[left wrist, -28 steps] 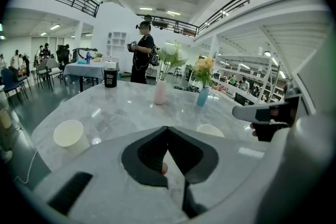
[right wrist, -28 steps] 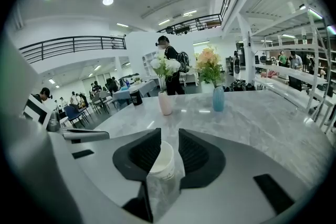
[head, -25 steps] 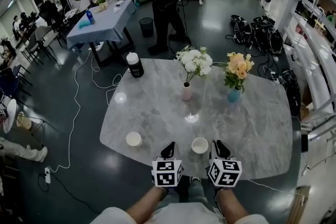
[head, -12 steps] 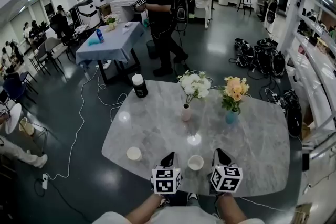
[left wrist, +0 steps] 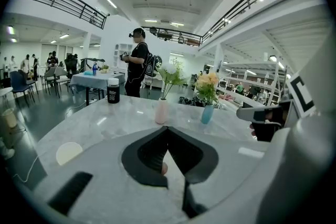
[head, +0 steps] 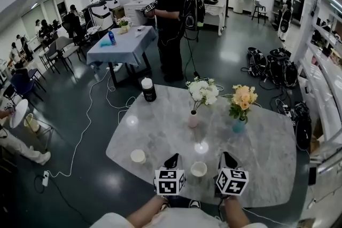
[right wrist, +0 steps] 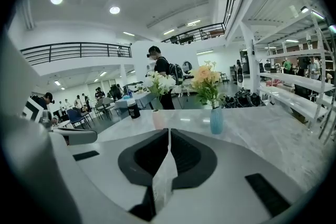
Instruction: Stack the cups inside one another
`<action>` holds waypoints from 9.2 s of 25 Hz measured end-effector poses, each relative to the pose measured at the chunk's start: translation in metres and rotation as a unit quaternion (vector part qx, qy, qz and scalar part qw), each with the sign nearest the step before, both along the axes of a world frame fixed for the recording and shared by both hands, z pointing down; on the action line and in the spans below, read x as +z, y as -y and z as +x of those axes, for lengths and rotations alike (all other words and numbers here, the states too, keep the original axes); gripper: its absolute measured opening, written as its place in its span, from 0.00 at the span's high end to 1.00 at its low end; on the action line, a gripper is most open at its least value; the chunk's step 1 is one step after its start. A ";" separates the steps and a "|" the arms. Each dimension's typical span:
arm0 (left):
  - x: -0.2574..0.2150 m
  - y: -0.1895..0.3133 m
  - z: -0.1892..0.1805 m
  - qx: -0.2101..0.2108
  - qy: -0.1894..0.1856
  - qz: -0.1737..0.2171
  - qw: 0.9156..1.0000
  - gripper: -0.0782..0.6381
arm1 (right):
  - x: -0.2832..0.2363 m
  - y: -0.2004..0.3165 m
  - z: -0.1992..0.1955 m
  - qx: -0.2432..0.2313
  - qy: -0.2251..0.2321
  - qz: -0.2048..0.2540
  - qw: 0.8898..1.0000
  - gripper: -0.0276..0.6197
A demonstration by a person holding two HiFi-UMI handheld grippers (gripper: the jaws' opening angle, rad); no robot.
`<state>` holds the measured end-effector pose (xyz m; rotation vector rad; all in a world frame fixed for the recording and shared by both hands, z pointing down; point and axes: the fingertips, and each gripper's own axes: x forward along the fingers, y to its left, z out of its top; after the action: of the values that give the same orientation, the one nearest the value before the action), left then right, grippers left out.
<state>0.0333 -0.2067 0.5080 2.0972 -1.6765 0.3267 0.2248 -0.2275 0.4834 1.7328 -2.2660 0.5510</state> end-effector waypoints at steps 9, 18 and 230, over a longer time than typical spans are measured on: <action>0.002 0.003 0.002 -0.004 -0.005 -0.001 1.000 0.90 | 0.003 0.002 0.003 -0.004 -0.006 -0.006 1.000 0.93; 0.002 0.005 0.003 -0.001 -0.001 0.002 1.000 0.90 | 0.005 0.001 0.005 -0.001 -0.010 -0.009 1.000 0.93; 0.087 -0.060 0.006 0.060 -0.024 -0.121 0.991 0.90 | 0.071 -0.068 -0.084 -0.065 0.021 -0.095 0.993 0.61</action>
<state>0.0398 -0.1472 0.5947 2.0105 -1.4102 0.4872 0.1410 -0.1599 0.5546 1.4856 -2.2525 0.7548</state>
